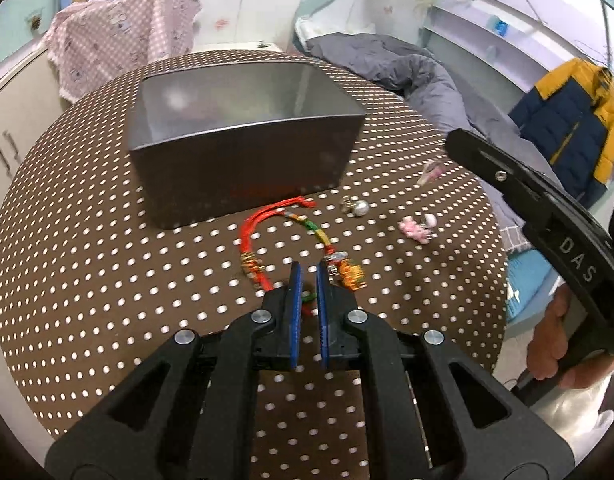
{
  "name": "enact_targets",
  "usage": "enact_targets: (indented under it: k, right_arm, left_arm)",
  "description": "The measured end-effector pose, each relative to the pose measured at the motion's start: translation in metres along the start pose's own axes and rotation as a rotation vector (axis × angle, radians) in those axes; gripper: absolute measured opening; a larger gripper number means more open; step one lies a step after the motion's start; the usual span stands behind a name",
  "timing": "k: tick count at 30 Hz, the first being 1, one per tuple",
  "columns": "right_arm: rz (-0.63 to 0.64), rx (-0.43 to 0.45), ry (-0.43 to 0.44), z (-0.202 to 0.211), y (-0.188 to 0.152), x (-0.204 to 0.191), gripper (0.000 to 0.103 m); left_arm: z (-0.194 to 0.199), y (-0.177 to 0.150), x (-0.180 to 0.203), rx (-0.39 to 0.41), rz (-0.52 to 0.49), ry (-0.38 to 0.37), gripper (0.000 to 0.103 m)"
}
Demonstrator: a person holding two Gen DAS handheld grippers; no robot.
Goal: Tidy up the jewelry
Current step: 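Lift the string bracelet with the left tool while the right tool holds the pink charm, then carry the bracelet into the grey box and open the left tool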
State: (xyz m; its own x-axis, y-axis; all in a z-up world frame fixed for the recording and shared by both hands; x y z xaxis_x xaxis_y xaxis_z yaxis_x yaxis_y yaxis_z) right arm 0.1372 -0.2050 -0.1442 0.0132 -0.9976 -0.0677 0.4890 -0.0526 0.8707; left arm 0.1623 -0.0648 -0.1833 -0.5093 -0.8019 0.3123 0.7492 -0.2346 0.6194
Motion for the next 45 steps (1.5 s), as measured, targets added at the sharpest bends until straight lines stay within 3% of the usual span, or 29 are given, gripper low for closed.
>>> enact_targets:
  k: [1, 2, 4, 6, 13, 15, 17, 20, 31, 45]
  right_arm:
    - [-0.001, 0.001, 0.000, 0.001, 0.000, 0.000, 0.011]
    - [-0.004, 0.004, 0.000, 0.002, 0.000, 0.001, 0.011]
    - [-0.007, 0.006, -0.003, 0.003, 0.000, 0.004, 0.011]
    - [-0.011, 0.004, -0.006, 0.003, -0.001, 0.006, 0.011]
    - [-0.026, -0.013, -0.022, 0.002, -0.006, 0.013, 0.011]
    - [-0.028, -0.015, -0.029, 0.002, -0.007, 0.015, 0.011]
    - [-0.031, -0.016, -0.033, 0.003, -0.008, 0.018, 0.011]
    - [-0.040, -0.017, -0.038, 0.003, -0.009, 0.022, 0.012]
    - [-0.019, 0.006, -0.018, 0.003, 0.000, 0.015, 0.011]
    - [0.064, 0.131, 0.028, 0.007, 0.042, -0.013, 0.011]
  left_arm:
    - [0.000, 0.002, 0.002, -0.003, -0.007, -0.002, 0.011]
    - [-0.001, 0.003, 0.004, -0.004, -0.012, -0.004, 0.039]
    - [0.004, 0.006, 0.010, 0.045, -0.031, -0.014, 0.078]
    - [0.010, 0.006, 0.015, 0.075, -0.061, -0.010, 0.078]
    - [-0.009, 0.001, 0.022, 0.032, -0.122, 0.031, 0.077]
    - [-0.020, -0.003, 0.022, -0.005, -0.150, 0.067, 0.059]
    - [-0.024, -0.005, 0.022, -0.004, -0.167, 0.094, 0.033]
    - [-0.022, -0.004, 0.019, 0.003, -0.163, 0.095, 0.017]
    - [0.000, 0.003, 0.013, 0.065, -0.122, 0.102, 0.016]
    - [0.059, 0.040, 0.009, 0.263, -0.102, 0.132, 0.016]
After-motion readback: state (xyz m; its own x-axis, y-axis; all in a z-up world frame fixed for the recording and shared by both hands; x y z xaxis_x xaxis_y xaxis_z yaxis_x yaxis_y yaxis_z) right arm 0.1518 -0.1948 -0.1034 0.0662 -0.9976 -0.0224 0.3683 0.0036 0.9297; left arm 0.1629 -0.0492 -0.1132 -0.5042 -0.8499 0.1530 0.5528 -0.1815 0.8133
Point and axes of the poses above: each gripper's, at about its wrist camera, not at the fingertips, and z roughly against the way its jaws point, x to its right, y to its top, the point moved 4 cm from there along -z, roughly the way its jaws point, and after that the axes turned 9 degrees about -y, right-handed, at the moved point
